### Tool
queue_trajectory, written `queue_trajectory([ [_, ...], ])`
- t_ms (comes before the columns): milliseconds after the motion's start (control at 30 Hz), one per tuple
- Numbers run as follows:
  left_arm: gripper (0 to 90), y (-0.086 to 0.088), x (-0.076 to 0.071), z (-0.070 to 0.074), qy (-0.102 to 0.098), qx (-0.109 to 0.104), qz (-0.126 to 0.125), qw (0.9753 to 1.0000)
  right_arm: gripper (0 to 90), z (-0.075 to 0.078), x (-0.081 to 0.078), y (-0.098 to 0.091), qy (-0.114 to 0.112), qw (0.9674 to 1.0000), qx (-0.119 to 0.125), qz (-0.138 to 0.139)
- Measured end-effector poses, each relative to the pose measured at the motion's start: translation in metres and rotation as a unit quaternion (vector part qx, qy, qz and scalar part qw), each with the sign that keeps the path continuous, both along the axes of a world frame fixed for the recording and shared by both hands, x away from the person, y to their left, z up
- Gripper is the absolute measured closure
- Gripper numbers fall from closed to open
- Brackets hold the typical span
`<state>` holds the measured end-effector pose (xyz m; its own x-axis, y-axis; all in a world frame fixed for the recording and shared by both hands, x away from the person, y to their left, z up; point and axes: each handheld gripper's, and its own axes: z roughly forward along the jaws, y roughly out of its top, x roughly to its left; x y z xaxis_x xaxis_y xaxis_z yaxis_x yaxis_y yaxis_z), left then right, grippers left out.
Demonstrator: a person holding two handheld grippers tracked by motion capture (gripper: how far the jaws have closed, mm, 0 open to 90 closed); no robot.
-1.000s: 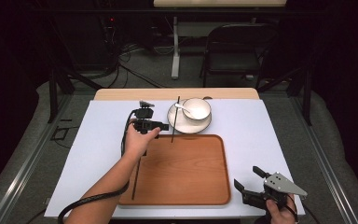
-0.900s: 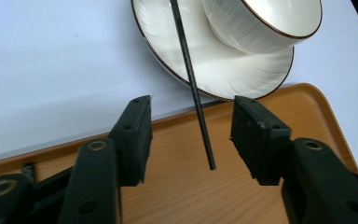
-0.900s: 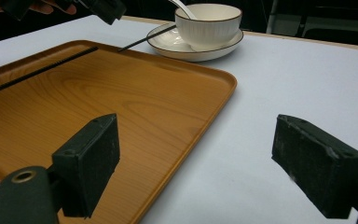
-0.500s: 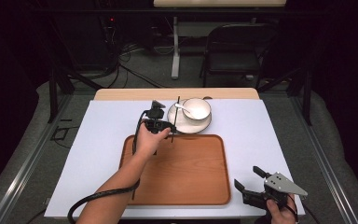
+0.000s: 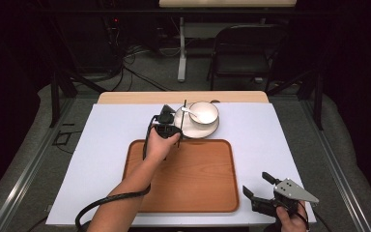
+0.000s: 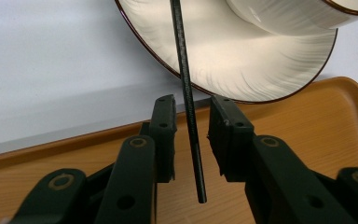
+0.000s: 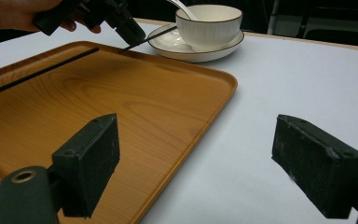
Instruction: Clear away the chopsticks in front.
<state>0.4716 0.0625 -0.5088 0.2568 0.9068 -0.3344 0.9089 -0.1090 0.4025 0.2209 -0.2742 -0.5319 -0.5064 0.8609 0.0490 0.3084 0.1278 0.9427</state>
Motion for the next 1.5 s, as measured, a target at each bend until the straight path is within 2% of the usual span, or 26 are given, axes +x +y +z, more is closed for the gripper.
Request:
queue_trajectory([
  [433,78.6,-0.002,0.007,-0.001,0.033,0.003,0.011,0.9994,14.7,0.0,-0.001,0.001,0.003,1.0,0.005,-0.001],
  [600,83.8,0.0,0.011,-0.003,0.051,0.001,0.019,0.9985,14.7,0.0,-0.001,0.001,0.001,1.0,0.004,0.0],
  [767,86.1,0.002,0.013,-0.002,0.058,-0.001,0.024,0.9981,14.7,0.0,-0.001,0.0,-0.002,1.0,0.001,0.001],
  [1033,86.3,0.014,0.011,0.005,0.049,-0.001,0.034,0.9982,14.7,0.0,-0.001,0.001,0.002,1.0,0.004,0.001],
  [1133,86.3,0.024,0.007,0.01,0.041,-0.005,0.04,0.9984,14.7,0.0,0.0,0.0,-0.001,1.0,-0.001,0.002],
  [1233,86.3,0.04,0.001,0.017,0.034,-0.018,0.045,0.9982,14.7,0.0,0.0,0.0,-0.002,1.0,0.0,0.002],
  [1433,86.4,0.06,-0.012,0.028,0.019,-0.016,0.046,0.9986,14.7,0.0,0.0,0.001,0.002,1.0,-0.001,0.006],
  [1500,86.3,0.07,-0.018,0.034,0.013,-0.022,0.049,0.9985,14.7,0.0,-0.001,0.0,-0.001,1.0,-0.003,0.006],
])
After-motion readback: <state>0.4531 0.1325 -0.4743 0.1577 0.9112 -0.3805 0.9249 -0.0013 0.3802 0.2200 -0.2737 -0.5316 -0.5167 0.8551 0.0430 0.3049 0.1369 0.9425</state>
